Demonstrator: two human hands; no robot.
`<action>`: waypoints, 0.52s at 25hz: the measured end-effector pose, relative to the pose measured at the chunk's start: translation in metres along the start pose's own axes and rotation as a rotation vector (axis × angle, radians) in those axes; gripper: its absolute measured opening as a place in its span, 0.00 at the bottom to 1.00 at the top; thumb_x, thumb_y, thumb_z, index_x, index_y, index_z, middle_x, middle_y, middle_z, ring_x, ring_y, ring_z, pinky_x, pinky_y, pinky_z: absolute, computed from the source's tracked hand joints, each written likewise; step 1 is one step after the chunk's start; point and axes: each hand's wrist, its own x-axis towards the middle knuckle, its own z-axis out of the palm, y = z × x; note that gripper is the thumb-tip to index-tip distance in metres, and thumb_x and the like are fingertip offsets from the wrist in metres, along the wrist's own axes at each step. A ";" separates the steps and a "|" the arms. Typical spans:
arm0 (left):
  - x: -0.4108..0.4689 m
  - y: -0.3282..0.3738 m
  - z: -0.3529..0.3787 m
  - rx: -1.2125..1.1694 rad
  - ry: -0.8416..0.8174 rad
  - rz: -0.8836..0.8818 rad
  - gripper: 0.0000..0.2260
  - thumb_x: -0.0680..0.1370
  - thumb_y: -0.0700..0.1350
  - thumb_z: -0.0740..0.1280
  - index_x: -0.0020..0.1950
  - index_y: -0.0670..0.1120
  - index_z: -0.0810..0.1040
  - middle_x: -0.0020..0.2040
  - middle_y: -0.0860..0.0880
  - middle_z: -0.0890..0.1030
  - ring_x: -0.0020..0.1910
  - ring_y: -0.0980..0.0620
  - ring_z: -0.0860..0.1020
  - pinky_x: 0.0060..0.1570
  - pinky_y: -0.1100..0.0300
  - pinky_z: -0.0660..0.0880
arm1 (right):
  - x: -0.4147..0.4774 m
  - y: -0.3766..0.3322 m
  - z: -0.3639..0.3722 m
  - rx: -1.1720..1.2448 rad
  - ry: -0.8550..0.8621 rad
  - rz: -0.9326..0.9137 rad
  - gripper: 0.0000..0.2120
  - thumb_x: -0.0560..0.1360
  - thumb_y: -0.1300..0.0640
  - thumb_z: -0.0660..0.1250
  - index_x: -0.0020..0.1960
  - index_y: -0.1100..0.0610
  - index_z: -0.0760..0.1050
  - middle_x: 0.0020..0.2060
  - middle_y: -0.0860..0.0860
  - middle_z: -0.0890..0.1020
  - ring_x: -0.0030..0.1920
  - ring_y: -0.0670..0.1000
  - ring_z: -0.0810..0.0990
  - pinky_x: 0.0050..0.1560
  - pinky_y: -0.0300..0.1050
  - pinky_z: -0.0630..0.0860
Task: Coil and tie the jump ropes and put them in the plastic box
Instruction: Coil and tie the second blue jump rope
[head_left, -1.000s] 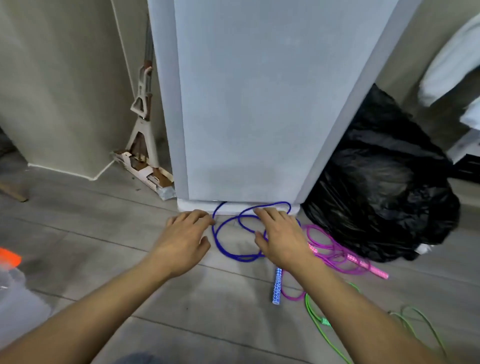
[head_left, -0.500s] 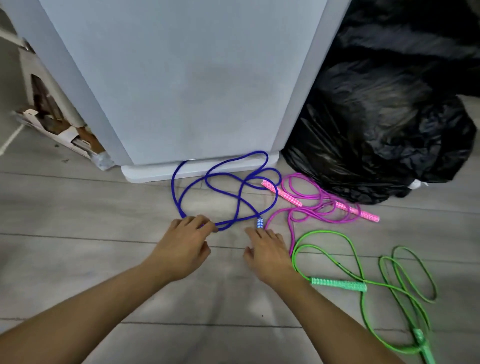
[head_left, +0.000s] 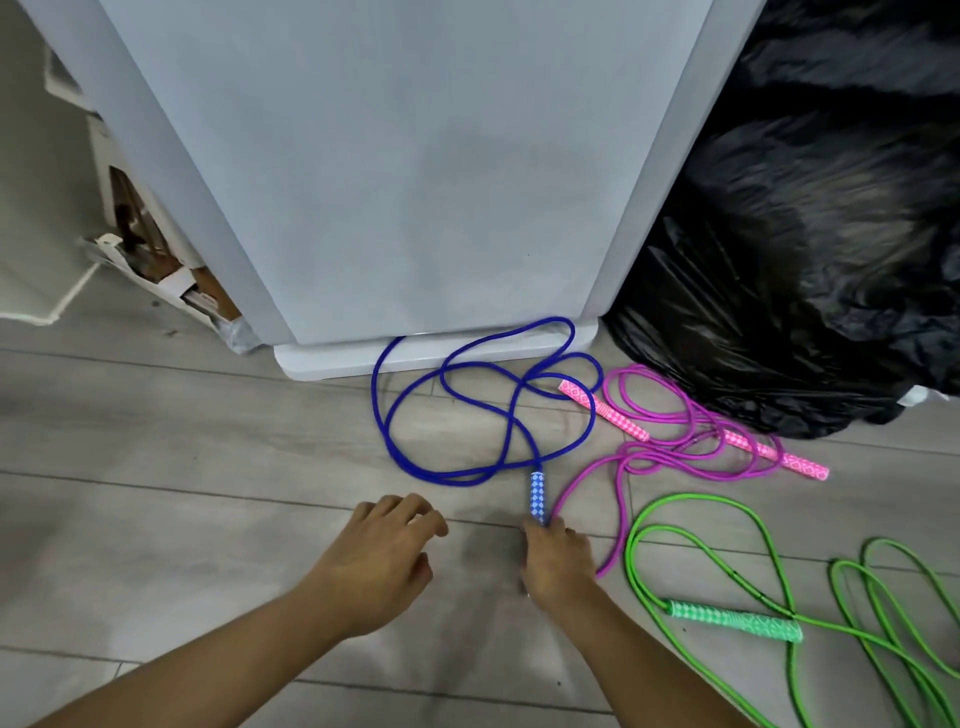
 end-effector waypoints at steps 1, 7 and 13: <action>-0.001 0.000 0.000 0.010 0.015 0.001 0.18 0.70 0.51 0.56 0.58 0.56 0.76 0.55 0.56 0.78 0.52 0.51 0.78 0.49 0.55 0.75 | -0.003 -0.003 0.000 0.017 -0.022 -0.021 0.19 0.77 0.54 0.64 0.68 0.50 0.70 0.61 0.56 0.77 0.62 0.58 0.78 0.62 0.49 0.72; -0.014 0.003 -0.015 0.061 -0.003 0.011 0.18 0.70 0.53 0.55 0.56 0.57 0.77 0.52 0.55 0.78 0.47 0.50 0.80 0.44 0.55 0.76 | -0.039 -0.023 0.018 0.150 -0.237 -0.149 0.13 0.75 0.52 0.63 0.57 0.55 0.76 0.58 0.56 0.82 0.59 0.59 0.80 0.58 0.47 0.76; -0.027 0.003 -0.041 0.068 -0.112 -0.057 0.17 0.80 0.51 0.57 0.69 0.55 0.70 0.65 0.54 0.72 0.62 0.50 0.71 0.61 0.55 0.67 | -0.069 -0.028 0.012 0.179 -0.199 -0.229 0.11 0.75 0.53 0.62 0.56 0.53 0.75 0.57 0.57 0.80 0.59 0.60 0.80 0.57 0.47 0.75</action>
